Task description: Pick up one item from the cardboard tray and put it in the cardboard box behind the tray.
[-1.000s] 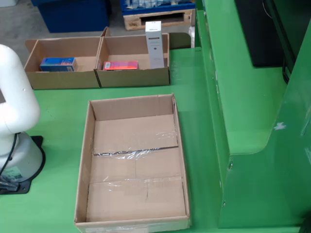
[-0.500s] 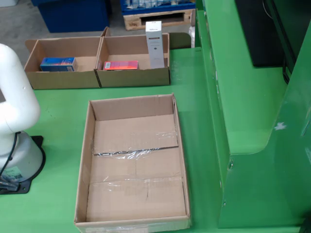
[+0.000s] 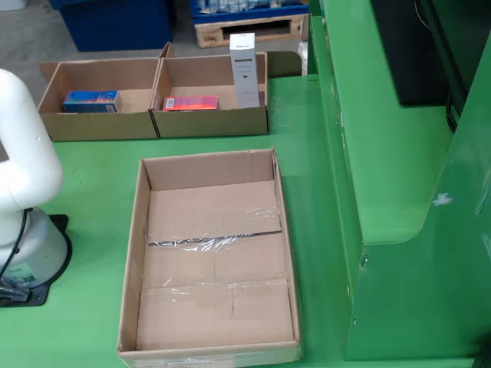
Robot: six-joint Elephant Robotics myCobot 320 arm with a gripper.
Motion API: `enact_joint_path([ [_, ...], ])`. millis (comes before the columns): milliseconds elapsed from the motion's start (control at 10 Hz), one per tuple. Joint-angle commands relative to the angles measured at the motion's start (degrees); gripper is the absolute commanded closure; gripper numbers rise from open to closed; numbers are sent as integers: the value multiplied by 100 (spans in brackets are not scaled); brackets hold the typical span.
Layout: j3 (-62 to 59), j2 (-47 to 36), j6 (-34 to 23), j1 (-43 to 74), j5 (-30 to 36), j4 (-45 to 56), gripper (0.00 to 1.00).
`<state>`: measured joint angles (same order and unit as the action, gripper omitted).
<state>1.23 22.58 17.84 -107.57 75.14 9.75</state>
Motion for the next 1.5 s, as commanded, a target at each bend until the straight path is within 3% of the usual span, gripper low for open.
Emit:
enact_joint_path([
  [0, -123, -108, -33, -42, -50, -101, 100],
  [1300, -123, -108, -33, -42, -50, -101, 100],
  [1400, -123, -152, -13, 125, 209, 204, 100],
])
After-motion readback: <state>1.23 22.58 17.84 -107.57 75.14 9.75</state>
